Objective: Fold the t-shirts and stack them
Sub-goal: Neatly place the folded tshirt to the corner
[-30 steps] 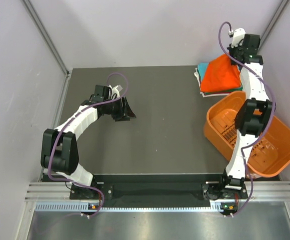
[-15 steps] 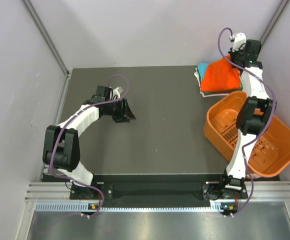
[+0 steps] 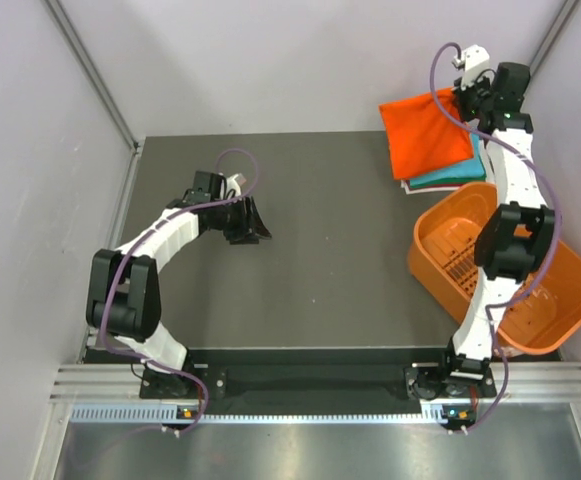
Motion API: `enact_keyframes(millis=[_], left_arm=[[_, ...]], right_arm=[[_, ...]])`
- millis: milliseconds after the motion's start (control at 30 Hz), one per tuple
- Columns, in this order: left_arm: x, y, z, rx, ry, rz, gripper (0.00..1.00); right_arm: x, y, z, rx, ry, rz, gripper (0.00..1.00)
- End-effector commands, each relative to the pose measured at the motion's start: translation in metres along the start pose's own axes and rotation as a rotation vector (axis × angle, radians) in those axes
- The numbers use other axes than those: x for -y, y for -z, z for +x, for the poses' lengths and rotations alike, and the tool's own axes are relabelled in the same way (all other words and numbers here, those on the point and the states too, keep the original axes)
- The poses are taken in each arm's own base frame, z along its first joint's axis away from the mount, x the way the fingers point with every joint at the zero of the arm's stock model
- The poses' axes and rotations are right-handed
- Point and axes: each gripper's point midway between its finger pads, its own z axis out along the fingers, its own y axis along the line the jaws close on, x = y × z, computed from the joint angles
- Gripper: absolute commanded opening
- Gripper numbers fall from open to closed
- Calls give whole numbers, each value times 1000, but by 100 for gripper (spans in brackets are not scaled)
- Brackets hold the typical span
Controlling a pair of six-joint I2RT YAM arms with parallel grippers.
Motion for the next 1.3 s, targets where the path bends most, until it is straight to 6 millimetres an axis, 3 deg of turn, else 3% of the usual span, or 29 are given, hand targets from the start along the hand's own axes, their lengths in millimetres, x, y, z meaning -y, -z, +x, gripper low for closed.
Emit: enact_keyframes(millis=[0,33,67,100,167,200,267,300,467,633,900,967,1000,1067,1100,1133,1167,1233,1267], left_arm=[[3,0,-14,24,-30,10,52],[2,-1,-14,23,-28,8,52],[1,-2,-13,20,-26,5,52],[1,-3,-14,20,-26,4,52],[-1,-5,-13,15,-21,0,52],[-2,-5,-13,13,-21,-2,52],[-3,-7,-12,7,-17,-4,52],[-4,-8,-10,0,-17,-3,52],[-7,-9,-10,-3,-11,-12,52],[-7,-10,-10,-4,-11,-11,52],[-2,-9,-10,-7,-9,11,52],[-1,-9,-10,-8,-9,16,52],[0,-9,-10,-6,-11,20,52],[1,-7,-11,0,-13,23,52],[2,-7,-10,1,-13,26,52],[4,-6,-11,2,-11,34,52],[6,-5,-10,2,-13,42,52],[9,-3,-12,9,-17,50,52],[10,-2,-13,14,-18,51,53]], right_arm=[[45,-25,30,-62,-19,125,0],[52,-29,38,-81,-25,151,0],[61,-31,31,-65,-26,179,0],[64,-42,48,-93,-38,197,0],[75,-49,44,-64,-40,227,0],[74,-60,59,-80,-53,222,0],[85,-66,55,-42,-66,245,0],[85,-74,65,-45,-76,245,0],[99,-87,61,25,-94,309,0],[95,-97,61,56,-115,297,0],[93,-79,61,4,-106,309,0],[88,-74,69,-31,-107,303,0],[89,-63,54,-16,-98,306,0],[77,-58,54,-26,-99,263,0],[76,-46,33,4,-83,255,0],[64,-44,29,-5,-74,218,0],[61,-32,11,15,-59,208,0],[45,-21,-3,20,-41,164,0],[35,-17,4,-3,-48,146,0]])
